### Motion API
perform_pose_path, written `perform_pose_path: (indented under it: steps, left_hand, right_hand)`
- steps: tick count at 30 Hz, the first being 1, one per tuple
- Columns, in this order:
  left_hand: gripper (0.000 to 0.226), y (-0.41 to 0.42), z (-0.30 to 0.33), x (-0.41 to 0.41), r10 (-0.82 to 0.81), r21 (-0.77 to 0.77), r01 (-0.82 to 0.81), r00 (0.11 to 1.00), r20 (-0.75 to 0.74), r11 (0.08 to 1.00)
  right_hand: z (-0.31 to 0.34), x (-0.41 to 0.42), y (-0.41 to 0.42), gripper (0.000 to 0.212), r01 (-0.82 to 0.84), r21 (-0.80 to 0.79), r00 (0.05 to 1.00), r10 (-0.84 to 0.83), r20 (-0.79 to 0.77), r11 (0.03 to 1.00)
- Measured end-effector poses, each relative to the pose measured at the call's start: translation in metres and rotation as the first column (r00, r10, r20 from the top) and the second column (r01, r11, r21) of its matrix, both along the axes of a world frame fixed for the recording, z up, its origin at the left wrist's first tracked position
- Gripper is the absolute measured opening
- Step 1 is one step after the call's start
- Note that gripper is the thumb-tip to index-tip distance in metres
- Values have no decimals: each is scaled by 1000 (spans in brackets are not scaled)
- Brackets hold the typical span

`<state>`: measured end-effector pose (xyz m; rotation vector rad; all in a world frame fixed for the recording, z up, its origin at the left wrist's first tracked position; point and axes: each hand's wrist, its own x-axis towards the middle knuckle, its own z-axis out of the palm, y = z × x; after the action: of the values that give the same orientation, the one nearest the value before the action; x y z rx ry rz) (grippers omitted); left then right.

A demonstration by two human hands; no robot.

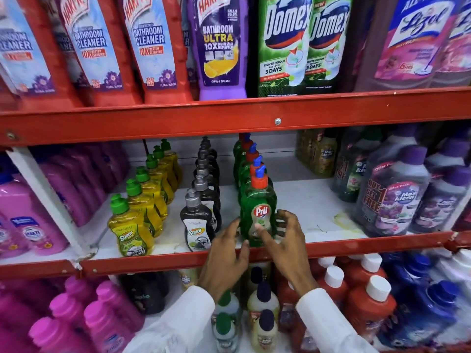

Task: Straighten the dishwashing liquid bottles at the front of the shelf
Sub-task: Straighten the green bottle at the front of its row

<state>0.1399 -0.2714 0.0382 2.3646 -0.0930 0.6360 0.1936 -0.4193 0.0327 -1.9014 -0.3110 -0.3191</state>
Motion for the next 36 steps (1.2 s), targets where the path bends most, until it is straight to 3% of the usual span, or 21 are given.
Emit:
perform_pose_path:
  steps: [4,13,26,28,31,34,36]
  left_hand:
    - [40,-1,-1,10,47,-112,-50,998,-30,992]
    - [36,-1,-1,16,79,-196,-94,993,-85,976]
    - [34,1,-3,16,51,-159,-59,997,-51,986]
    - [36,1,1,14,58,-135,-65,997,-54,989]
    - [37,2,0,-1,48,-158,-50,999,-19,986]
    - [22,10,-1,-34,161,-242,-122,976,148,963]
    - [18,26,1,-52,263,-289,-179,922,284,940]
  right_hand:
    - [0,13,-23,36,-126,-120,989,134,58,985]
    - [-1,25,-31,31,-154,-173,987,160,23,973]
    - [-3,23,-31,33,-103,-201,994,107,8,974]
    - [-2,19,-29,36,-92,-163,996,94,2,982]
    - [-1,1,-24,39,29,47,997,-32,65,998]
    - [-2,-29,-13,26,162,182,931,-211,298,970]
    - [-1,-46,7,22,74,151,929,-123,348,986]
